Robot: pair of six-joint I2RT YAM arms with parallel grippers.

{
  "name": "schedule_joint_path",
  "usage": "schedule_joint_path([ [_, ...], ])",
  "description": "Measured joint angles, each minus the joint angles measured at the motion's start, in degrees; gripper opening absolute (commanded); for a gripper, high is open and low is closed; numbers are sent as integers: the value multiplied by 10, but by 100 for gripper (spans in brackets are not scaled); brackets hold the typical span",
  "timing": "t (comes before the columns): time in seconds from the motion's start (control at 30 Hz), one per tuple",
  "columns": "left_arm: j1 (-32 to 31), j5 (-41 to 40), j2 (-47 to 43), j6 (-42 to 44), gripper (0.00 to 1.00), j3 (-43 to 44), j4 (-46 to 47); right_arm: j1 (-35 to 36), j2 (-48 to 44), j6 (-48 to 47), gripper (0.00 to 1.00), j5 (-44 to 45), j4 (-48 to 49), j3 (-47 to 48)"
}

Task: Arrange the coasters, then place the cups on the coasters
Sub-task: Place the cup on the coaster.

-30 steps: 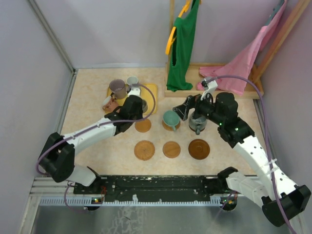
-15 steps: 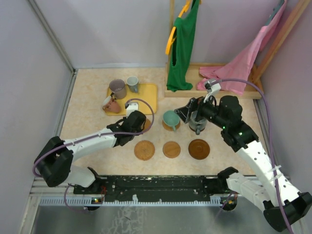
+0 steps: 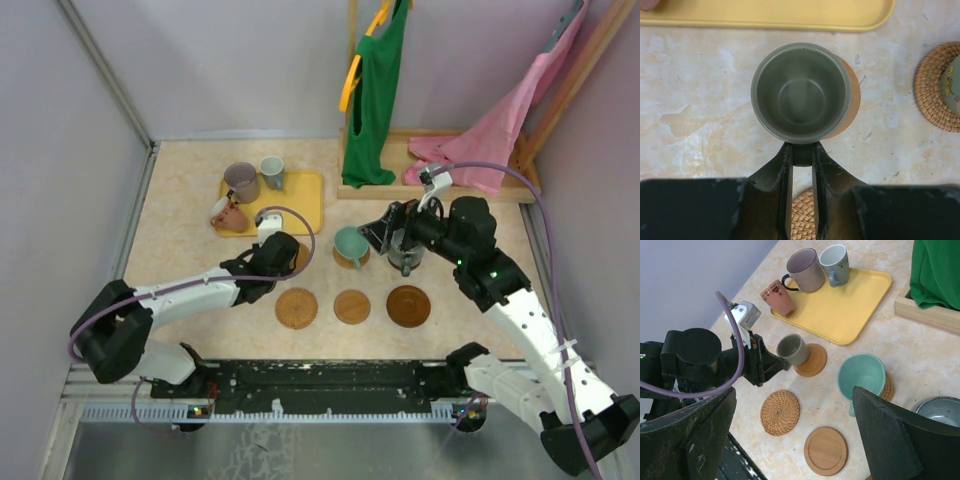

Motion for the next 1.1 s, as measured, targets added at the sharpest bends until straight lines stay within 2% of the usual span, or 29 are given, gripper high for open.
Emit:
schedule_joint_path([
  [0.93,-15,5,38,1,0,0,43,0,10,2,98,-7,1,-1],
  [1.1,-17,4,47,1,10,0,50,0,9,4,98,-7,2,-4],
])
